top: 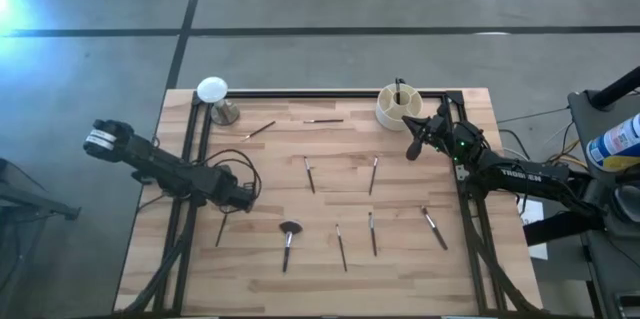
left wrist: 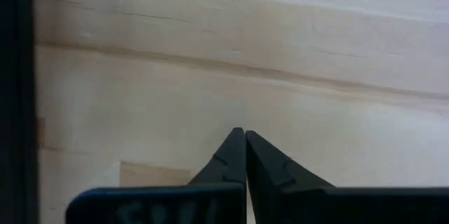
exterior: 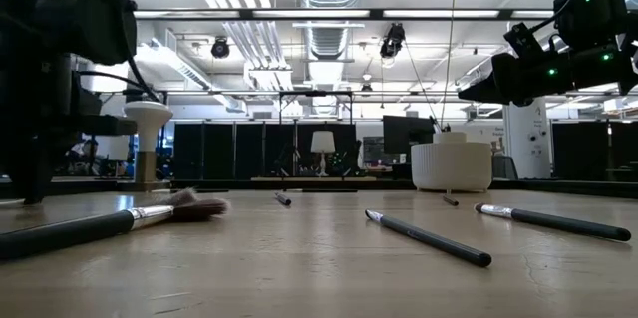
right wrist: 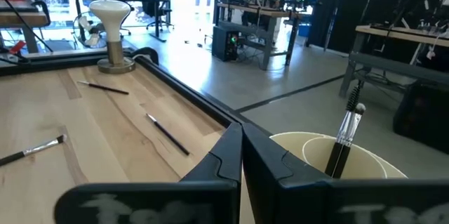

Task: Put items in baskets/containers
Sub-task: Put the black eyeshadow brush into the white pen organizer

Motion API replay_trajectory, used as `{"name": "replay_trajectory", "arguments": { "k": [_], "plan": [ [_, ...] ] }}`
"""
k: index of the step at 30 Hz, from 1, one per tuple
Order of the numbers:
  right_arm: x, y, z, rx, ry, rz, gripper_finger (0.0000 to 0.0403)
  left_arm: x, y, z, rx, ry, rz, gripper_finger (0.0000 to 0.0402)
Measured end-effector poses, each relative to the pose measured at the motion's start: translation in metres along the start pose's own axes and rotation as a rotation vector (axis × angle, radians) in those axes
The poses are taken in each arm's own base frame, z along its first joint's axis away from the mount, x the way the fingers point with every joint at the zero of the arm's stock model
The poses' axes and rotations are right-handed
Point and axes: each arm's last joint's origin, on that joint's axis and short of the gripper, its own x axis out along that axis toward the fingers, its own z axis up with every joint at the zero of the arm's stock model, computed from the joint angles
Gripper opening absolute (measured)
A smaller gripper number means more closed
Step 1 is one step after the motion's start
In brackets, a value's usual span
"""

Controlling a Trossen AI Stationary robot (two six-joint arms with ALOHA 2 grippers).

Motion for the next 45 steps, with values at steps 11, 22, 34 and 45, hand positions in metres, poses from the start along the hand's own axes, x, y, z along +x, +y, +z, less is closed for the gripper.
{"name": "replay_trajectory", "arguments": {
  "k": [11, 22, 34, 45],
  "plan": [
    [0.000, 0.000, 0.000, 0.000, 0.001, -0.003, 0.0008, -0.041, -0.021, 0.007, 0.049, -0.213, -0.145, 0.0000],
    [0.000, 0.000, 0.002, 0.030, -0.019, -0.003, 0.0008, -0.068, -0.082, 0.029, 0.249, -0.457, -0.672, 0.0000],
    [0.000, 0.002, 0.000, 0.077, 0.001, 0.058, 0.0008, -0.049, -0.111, 0.088, 0.479, -0.724, -1.235, 0.0000],
    [0.015, 0.008, 0.013, 0.217, 0.039, 0.269, 0.0008, -0.011, -0.134, 0.113, 0.649, -0.859, -1.463, 0.0000]
  ]
}}
